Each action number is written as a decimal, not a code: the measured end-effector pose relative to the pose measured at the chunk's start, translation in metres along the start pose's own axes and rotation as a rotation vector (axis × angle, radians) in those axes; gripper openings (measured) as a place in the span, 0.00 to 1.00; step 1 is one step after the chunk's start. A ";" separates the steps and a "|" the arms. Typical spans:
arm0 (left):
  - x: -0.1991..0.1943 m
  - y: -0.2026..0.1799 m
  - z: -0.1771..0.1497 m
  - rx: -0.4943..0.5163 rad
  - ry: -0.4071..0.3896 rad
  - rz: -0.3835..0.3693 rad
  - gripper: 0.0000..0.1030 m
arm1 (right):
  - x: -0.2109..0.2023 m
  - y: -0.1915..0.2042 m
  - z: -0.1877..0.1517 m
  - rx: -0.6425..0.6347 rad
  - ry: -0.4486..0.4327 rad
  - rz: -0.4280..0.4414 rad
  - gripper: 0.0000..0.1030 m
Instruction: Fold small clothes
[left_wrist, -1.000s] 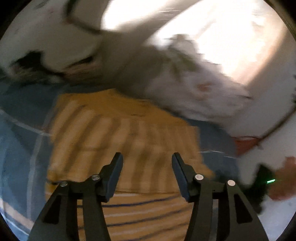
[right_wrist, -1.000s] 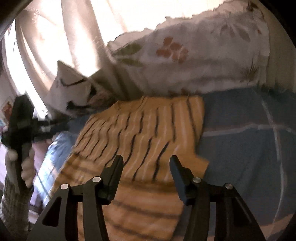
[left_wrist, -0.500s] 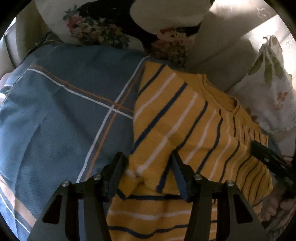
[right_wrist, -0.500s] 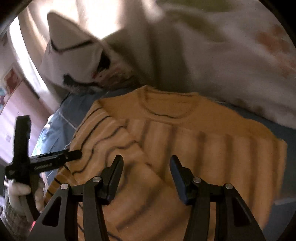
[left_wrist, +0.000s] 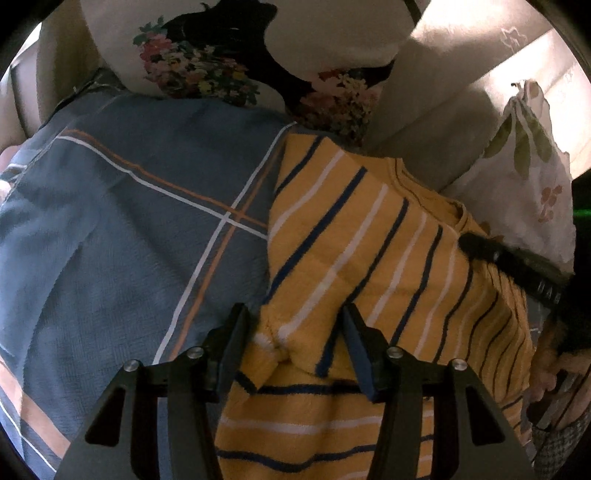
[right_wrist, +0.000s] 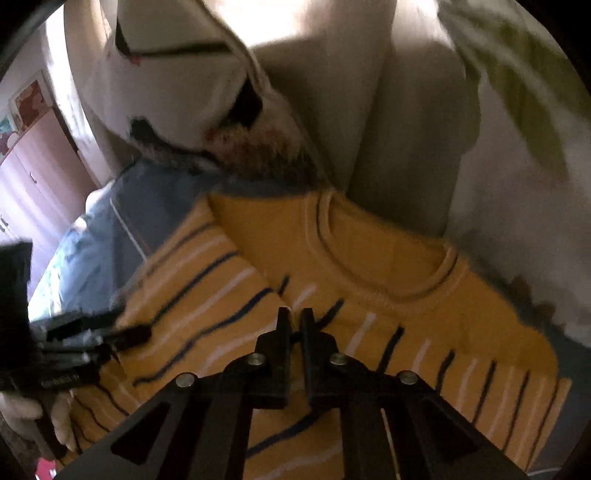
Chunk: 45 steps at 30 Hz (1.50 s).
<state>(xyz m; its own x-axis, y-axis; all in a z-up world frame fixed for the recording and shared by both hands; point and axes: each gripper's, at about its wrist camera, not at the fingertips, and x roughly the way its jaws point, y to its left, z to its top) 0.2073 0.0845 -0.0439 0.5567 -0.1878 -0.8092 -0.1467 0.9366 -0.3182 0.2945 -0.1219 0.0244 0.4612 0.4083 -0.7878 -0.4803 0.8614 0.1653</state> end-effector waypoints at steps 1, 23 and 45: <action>-0.001 0.001 -0.001 -0.005 -0.003 0.001 0.50 | 0.001 0.001 0.006 0.003 -0.023 -0.008 0.01; -0.012 0.036 0.006 -0.113 -0.068 0.083 0.42 | -0.082 -0.066 -0.067 0.193 -0.112 -0.015 0.27; -0.078 0.042 -0.014 -0.142 -0.167 -0.070 0.42 | -0.157 -0.096 -0.140 0.193 -0.128 -0.215 0.08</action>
<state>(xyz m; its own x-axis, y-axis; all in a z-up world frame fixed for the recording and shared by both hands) 0.1466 0.1346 -0.0016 0.6955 -0.1885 -0.6934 -0.2100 0.8695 -0.4470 0.1635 -0.3106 0.0488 0.6329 0.2344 -0.7379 -0.2165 0.9686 0.1220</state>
